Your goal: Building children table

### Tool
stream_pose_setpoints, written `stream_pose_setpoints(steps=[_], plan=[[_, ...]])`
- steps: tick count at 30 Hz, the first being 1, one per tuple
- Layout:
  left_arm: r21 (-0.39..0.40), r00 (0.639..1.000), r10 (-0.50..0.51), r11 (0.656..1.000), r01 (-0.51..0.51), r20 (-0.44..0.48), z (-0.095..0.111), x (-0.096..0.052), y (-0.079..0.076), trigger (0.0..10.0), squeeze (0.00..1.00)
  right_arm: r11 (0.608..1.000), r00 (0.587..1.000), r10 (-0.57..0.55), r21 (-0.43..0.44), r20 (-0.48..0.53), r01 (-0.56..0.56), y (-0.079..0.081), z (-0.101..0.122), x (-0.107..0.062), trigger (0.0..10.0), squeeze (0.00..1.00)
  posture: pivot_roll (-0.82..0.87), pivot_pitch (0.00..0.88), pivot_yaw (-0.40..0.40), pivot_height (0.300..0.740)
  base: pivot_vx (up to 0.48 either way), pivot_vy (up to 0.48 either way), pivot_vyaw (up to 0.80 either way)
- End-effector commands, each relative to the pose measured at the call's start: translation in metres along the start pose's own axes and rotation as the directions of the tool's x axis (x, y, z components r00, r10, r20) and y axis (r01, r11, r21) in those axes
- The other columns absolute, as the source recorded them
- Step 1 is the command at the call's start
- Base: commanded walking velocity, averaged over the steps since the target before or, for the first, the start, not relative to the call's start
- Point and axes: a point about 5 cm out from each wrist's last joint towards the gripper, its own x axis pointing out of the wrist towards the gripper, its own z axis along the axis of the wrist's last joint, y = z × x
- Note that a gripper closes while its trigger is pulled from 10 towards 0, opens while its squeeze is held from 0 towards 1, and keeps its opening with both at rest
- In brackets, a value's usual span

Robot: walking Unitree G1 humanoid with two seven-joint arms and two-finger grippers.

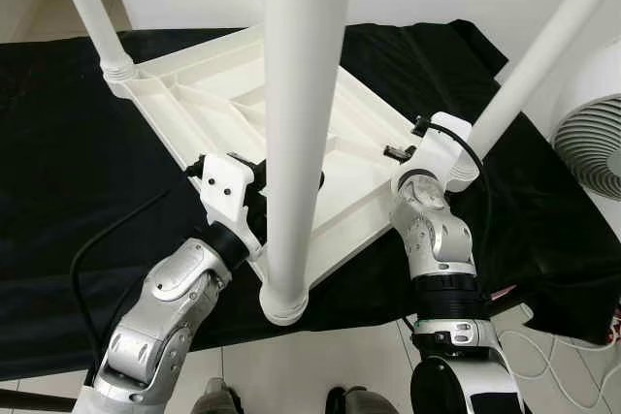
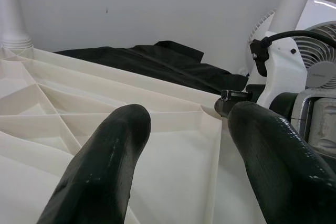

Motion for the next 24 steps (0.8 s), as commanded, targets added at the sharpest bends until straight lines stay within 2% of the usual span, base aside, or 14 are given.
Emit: stream_pose_setpoints(steps=[1,4,10,18,24], plan=[[0.002,0.998,-0.056,0.998,0.056,0.013,0.005,0.000,-0.004,10.0,0.00,1.000,0.998,-0.003,0.028,-0.067,0.005,0.004,-0.004,0.002,10.0,0.00,0.06,0.146,-0.017,0.740,0.000,0.000,0.00],[0.000,0.997,-0.073,0.997,0.073,0.018,0.007,0.000,-0.008,10.0,0.00,0.999,0.993,-0.006,0.053,-0.119,0.012,0.008,-0.001,0.007,10.0,0.00,0.06,0.159,-0.018,0.740,0.000,0.000,0.00],[-0.002,0.997,-0.076,0.997,0.076,0.021,0.008,0.000,-0.010,10.0,0.00,0.999,0.990,-0.018,0.045,-0.140,0.024,0.014,0.004,0.009,10.0,0.00,0.06,0.151,-0.020,0.740,0.000,0.000,0.00],[0.003,0.998,-0.062,0.998,0.062,0.023,0.010,-0.001,-0.006,10.0,0.00,0.998,0.980,-0.022,0.046,-0.197,0.031,0.017,-0.005,0.006,10.0,0.00,0.06,0.148,-0.021,0.740,0.000,0.000,0.00],[-0.034,0.992,-0.125,0.992,0.125,0.007,0.006,-0.005,-0.022,10.0,0.00,0.996,0.957,-0.019,0.073,-0.288,0.042,0.019,-0.019,0.007,10.0,0.00,0.06,0.139,-0.030,0.740,0.000,0.000,0.00]])
